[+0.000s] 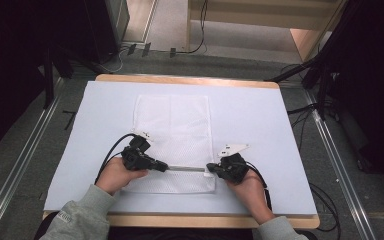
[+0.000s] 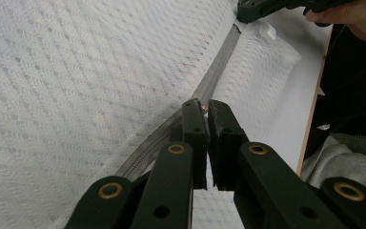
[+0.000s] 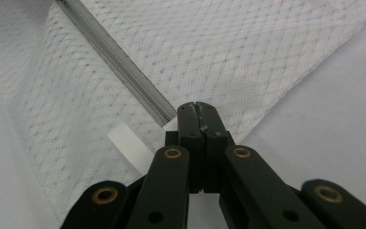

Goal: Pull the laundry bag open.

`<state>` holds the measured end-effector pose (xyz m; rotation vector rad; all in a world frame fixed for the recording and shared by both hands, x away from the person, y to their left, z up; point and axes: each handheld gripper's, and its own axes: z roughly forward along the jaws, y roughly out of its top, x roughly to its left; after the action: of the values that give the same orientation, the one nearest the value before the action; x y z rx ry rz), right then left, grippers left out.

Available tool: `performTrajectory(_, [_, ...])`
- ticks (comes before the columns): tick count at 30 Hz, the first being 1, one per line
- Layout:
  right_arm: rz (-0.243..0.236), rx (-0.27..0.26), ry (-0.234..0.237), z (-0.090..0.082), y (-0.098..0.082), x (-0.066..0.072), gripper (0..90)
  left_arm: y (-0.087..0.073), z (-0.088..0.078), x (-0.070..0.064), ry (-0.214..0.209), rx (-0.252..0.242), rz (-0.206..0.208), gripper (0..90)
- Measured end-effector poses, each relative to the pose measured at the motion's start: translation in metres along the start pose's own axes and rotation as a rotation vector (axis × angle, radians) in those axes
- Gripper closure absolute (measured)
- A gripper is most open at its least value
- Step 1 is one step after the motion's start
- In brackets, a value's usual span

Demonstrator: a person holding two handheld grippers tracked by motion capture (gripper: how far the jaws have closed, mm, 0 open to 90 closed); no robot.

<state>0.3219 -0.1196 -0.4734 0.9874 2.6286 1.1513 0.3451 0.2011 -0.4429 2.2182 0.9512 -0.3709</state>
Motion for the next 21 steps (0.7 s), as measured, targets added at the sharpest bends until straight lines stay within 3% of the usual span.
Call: performTrajectory(21, [-0.010, 0.001, 0.008, 0.000, 0.001, -0.002, 90.0, -0.013, -0.021, 0.008, 0.018, -0.027, -0.029, 88.0])
